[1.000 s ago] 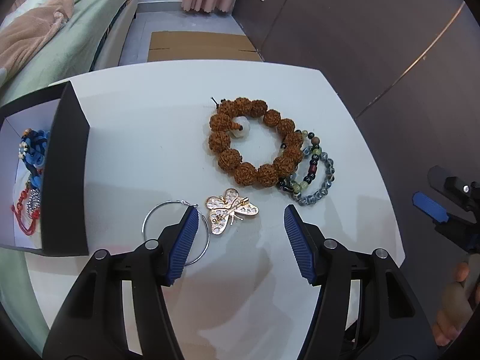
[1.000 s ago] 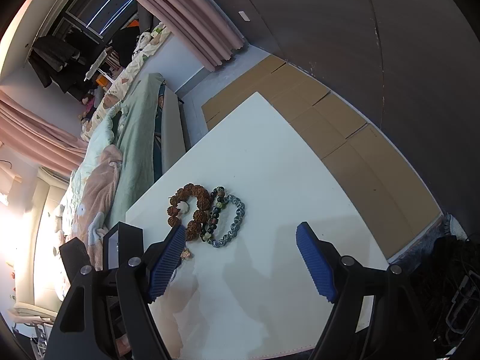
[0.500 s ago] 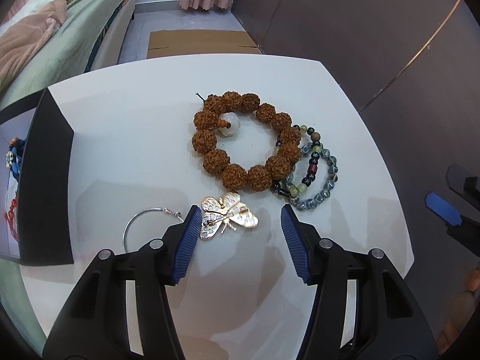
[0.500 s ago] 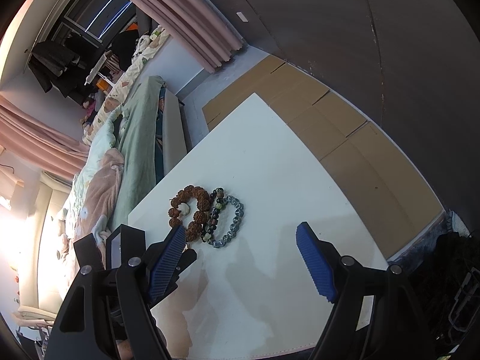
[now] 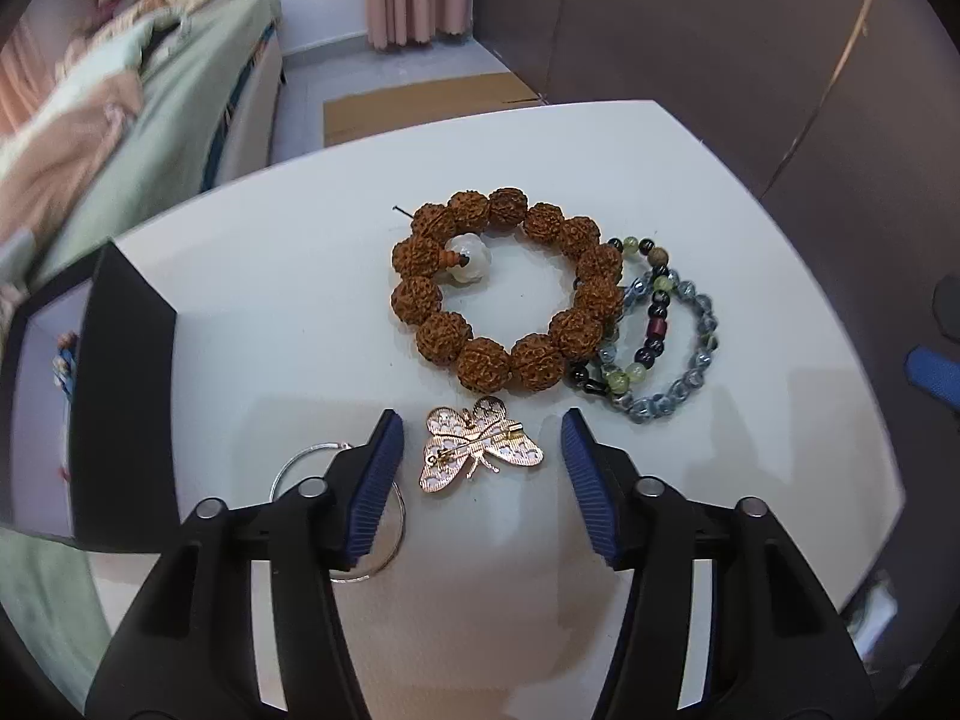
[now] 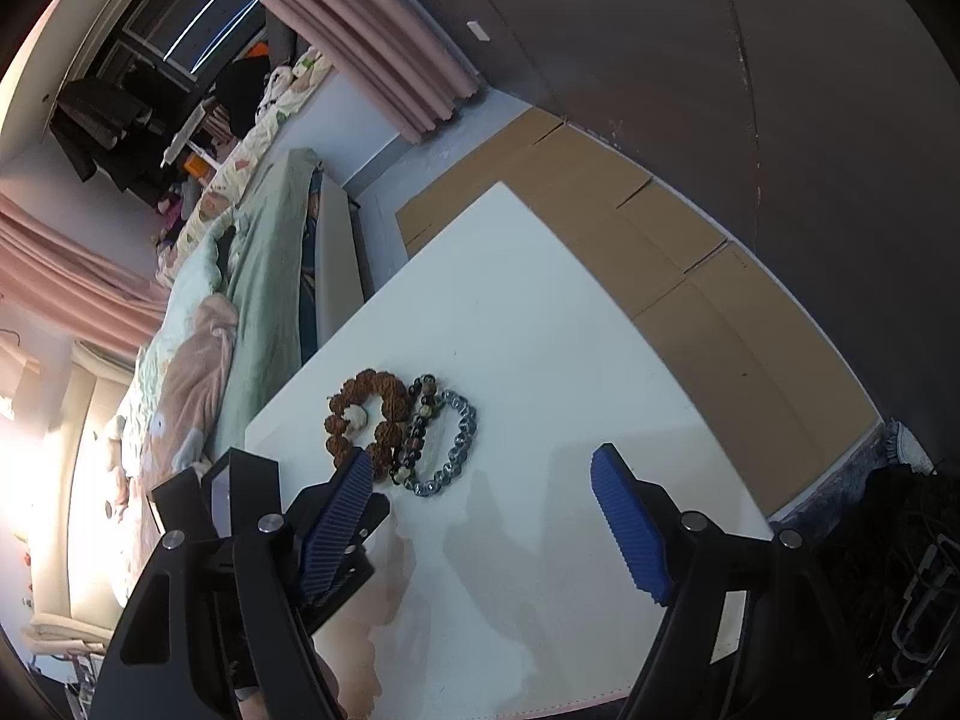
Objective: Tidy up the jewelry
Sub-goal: 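Move the left tool to the gold butterfly brooch while the right tool approaches the dark beaded bracelet, then grasp the gold butterfly brooch with the left tool while the right tool grasps the dark beaded bracelet, then carry the brooch into the black box with the left tool while the right tool drops the dark bracelet there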
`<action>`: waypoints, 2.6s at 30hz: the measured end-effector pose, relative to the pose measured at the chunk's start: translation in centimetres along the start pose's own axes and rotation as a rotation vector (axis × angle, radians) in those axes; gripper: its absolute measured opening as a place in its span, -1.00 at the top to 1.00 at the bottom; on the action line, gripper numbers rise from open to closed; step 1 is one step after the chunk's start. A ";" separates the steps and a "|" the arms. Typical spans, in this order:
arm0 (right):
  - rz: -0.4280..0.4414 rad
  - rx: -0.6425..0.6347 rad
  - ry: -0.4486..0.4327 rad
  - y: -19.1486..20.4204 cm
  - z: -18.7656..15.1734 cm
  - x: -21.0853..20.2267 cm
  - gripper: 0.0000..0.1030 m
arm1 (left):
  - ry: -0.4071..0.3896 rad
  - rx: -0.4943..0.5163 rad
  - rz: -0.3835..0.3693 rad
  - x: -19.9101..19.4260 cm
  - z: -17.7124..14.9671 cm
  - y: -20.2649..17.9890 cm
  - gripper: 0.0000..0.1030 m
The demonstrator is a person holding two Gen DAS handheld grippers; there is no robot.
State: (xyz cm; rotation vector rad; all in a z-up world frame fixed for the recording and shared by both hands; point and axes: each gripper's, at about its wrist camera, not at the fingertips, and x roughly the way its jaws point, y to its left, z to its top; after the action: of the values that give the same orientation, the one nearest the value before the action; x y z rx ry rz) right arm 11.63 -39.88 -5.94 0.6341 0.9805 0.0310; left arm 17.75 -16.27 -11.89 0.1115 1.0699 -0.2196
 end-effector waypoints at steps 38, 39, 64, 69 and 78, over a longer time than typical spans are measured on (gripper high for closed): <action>-0.035 -0.012 0.186 5.1 0.2 12.3 0.84 | -0.163 -0.209 -0.198 -6.3 3.0 10.1 0.24; -0.032 -0.017 0.169 5.3 0.2 11.9 0.84 | -0.168 -0.213 -0.199 -6.5 3.0 10.2 0.24; 0.186 -0.106 -0.031 9.6 -2.3 3.2 0.85 | -0.246 -0.293 -0.149 -11.6 -0.6 15.4 0.23; 0.229 -0.150 -0.038 11.5 -3.1 3.0 0.85 | -0.234 -0.319 -0.138 -11.4 -1.0 17.3 0.23; 0.315 -0.222 -0.032 15.4 -4.1 3.4 0.84 | -0.246 -0.380 -0.111 -12.0 -1.2 20.7 -0.30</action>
State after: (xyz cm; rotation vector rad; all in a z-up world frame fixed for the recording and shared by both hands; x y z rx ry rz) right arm 14.24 -24.22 -2.25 0.5768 0.8244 0.4016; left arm 16.02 5.53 -2.28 -0.3104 0.8562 -0.1219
